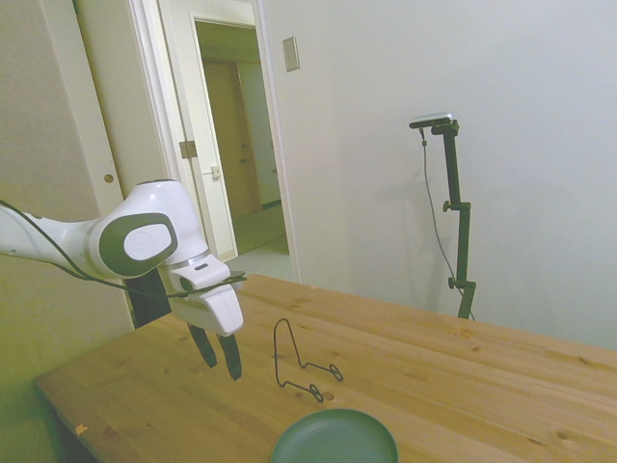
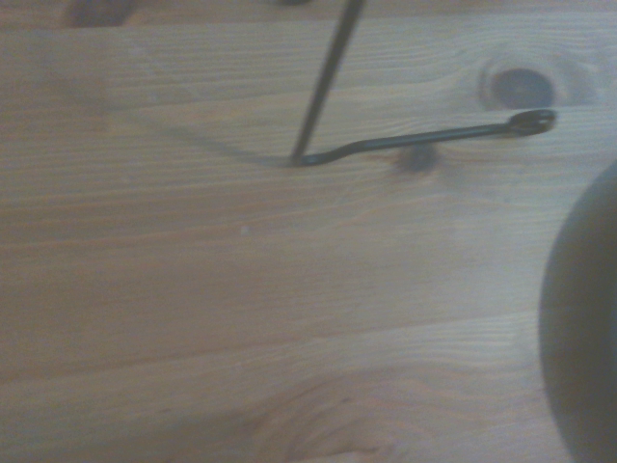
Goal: Load the plate
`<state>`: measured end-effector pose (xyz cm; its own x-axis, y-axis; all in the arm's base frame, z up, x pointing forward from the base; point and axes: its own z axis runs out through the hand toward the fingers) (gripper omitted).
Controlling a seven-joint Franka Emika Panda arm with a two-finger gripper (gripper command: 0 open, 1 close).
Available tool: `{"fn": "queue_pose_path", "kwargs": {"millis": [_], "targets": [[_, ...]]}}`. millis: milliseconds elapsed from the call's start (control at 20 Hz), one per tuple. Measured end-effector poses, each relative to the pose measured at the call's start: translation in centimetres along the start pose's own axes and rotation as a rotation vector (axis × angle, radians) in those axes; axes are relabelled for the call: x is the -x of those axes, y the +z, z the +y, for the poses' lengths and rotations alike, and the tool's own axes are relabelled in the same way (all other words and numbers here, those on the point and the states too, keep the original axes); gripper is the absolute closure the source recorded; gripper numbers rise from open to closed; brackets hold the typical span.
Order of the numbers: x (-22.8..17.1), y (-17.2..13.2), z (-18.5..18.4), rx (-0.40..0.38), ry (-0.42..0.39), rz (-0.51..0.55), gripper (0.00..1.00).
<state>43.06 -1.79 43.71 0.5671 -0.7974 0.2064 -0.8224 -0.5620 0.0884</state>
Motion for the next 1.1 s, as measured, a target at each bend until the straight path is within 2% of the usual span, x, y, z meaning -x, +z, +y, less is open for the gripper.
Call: {"fn": "queue_pose_path", "kwargs": {"millis": [200,400,750,1100], "targets": [[-1.5,2.7,0.3,0.097,-0.006,0.050,0.00],[-2.7,3.9,1.5,0.141,-0.026,0.090,0.00],[-3.4,7.9,2.7,0.093,-0.045,0.109,0.00],[-3.6,9.6,3.0,0.127,-0.081,0.133,0.00]]}}
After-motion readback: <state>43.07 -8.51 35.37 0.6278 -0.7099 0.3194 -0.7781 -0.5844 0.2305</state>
